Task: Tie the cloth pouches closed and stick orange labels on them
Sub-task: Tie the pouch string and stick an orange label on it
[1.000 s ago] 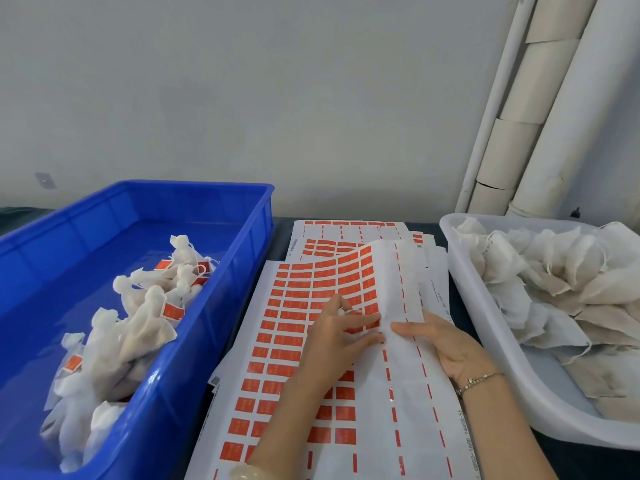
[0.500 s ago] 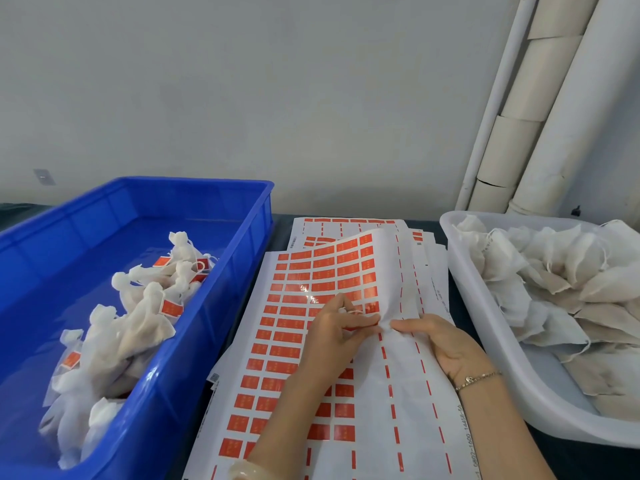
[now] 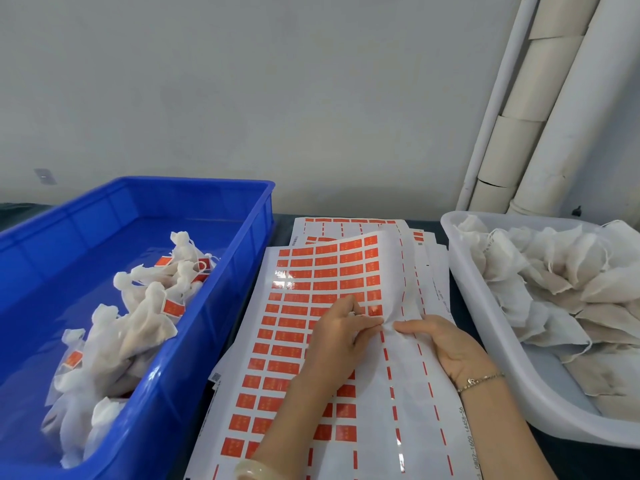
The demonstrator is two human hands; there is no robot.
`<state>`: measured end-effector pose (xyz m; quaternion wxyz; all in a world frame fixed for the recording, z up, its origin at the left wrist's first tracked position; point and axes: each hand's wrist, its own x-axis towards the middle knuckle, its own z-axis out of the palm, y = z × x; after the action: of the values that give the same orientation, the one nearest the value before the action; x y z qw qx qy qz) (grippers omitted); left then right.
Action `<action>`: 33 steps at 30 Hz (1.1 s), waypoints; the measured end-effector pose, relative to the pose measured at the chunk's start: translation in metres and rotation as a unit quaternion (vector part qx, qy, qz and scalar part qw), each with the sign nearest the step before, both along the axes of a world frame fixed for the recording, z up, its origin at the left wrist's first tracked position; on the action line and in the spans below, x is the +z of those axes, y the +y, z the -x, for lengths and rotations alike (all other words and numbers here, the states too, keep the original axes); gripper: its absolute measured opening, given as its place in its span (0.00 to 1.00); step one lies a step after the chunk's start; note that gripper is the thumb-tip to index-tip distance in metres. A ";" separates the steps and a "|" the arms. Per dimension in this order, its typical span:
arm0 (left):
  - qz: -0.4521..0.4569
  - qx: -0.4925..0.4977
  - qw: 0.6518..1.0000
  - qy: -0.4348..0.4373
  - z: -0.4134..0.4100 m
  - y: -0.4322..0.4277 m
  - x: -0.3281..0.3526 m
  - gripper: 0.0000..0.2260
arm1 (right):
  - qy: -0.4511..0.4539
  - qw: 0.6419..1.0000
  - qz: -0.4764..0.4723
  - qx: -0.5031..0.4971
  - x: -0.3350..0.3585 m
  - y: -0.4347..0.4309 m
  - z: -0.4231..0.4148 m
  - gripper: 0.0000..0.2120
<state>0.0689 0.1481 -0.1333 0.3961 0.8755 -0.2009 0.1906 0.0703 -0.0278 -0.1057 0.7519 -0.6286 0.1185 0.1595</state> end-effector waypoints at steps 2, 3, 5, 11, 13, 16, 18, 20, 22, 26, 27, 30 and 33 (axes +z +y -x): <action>-0.005 0.002 1.000 -0.018 0.002 0.000 0.001 0.12 | 0.003 1.000 -0.011 -0.006 0.001 0.000 0.002 0.14; 0.001 0.006 1.000 -0.021 0.003 0.000 0.002 0.13 | 0.004 1.000 -0.022 -0.008 0.001 0.000 0.002 0.15; 0.024 0.018 0.999 -0.016 0.005 0.002 0.004 0.14 | 0.003 0.999 -0.044 -0.014 0.001 0.000 0.004 0.16; 0.032 0.002 0.999 -0.013 0.004 0.004 0.005 0.12 | 0.007 0.999 -0.043 -0.016 0.003 0.000 0.006 0.19; 0.013 -0.005 1.000 -0.026 0.005 0.004 0.005 0.11 | 0.009 0.999 -0.036 -0.018 0.003 0.001 0.006 0.19; -0.012 -0.010 0.999 -0.047 0.004 0.004 0.003 0.10 | 0.013 0.999 -0.039 -0.014 0.004 0.000 0.007 0.16; -0.006 -0.007 0.999 -0.039 0.003 0.004 0.003 0.10 | 0.018 0.999 -0.042 -0.011 0.005 0.000 0.007 0.16; 0.007 -0.001 1.000 -0.021 0.003 0.004 0.004 0.11 | 0.022 0.999 -0.041 -0.008 0.005 -0.001 0.007 0.17; 0.014 0.007 1.000 -0.005 0.002 0.002 0.004 0.11 | 0.023 0.999 -0.037 -0.005 0.005 -0.002 0.006 0.17; 0.057 0.048 0.997 0.021 0.000 0.001 0.003 0.10 | 0.002 1.000 -0.002 -0.010 0.004 -0.003 0.006 0.17; 0.079 0.061 0.995 0.027 0.000 0.001 0.003 0.09 | -0.006 1.000 0.014 -0.012 0.003 -0.003 0.005 0.17; 0.145 0.103 0.983 0.041 -0.002 0.004 0.005 0.06 | -0.033 0.998 0.053 -0.011 0.000 -0.007 0.002 0.16; 0.197 0.132 0.970 0.053 -0.004 0.009 0.008 0.03 | -0.064 0.994 0.085 -0.021 -0.006 -0.009 0.002 0.18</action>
<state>0.0727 0.1572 -0.1250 0.5420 0.8081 -0.0209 0.2299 0.0681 -0.0365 -0.1114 0.7053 -0.6963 0.0962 0.0922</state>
